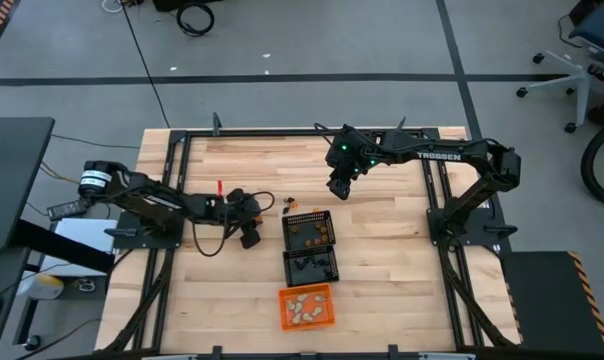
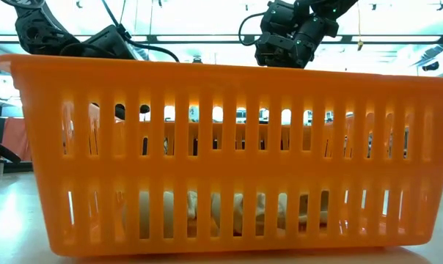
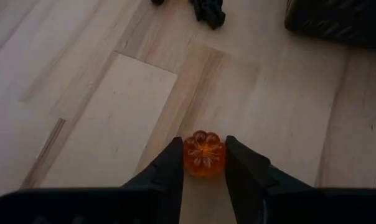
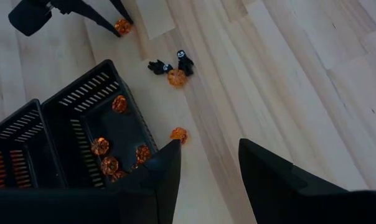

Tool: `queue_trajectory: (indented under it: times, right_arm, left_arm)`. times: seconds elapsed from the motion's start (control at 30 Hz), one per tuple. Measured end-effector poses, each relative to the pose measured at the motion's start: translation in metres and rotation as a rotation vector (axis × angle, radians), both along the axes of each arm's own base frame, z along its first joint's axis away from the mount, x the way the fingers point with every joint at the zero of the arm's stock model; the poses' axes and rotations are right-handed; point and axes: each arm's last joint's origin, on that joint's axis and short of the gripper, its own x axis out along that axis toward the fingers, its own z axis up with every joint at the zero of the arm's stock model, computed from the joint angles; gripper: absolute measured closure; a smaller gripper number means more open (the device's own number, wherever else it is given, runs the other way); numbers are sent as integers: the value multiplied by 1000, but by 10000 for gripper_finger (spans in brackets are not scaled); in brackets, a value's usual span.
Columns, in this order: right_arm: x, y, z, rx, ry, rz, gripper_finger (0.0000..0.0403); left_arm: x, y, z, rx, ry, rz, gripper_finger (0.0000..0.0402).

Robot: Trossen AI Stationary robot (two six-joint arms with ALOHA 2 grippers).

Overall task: Sort Halloween decoration
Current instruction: Put the orange pumpkin toy into the top black bin

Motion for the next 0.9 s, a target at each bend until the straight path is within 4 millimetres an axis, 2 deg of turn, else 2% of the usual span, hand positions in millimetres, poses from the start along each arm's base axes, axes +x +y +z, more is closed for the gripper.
queue_trajectory:
  times: [0.3,0.57,0.9]
  right_arm:
    - [0,0,0,0,0,0,238]
    - [0,0,0,0,0,-1,238]
    - [0,0,0,1,-1,-2,238]
  left_arm:
    - [7,0,6,-8,-8,-5,305]
    - [16,-3,14,-83,-55,-55,306]
    - [24,-10,22,-339,-156,-153,307]
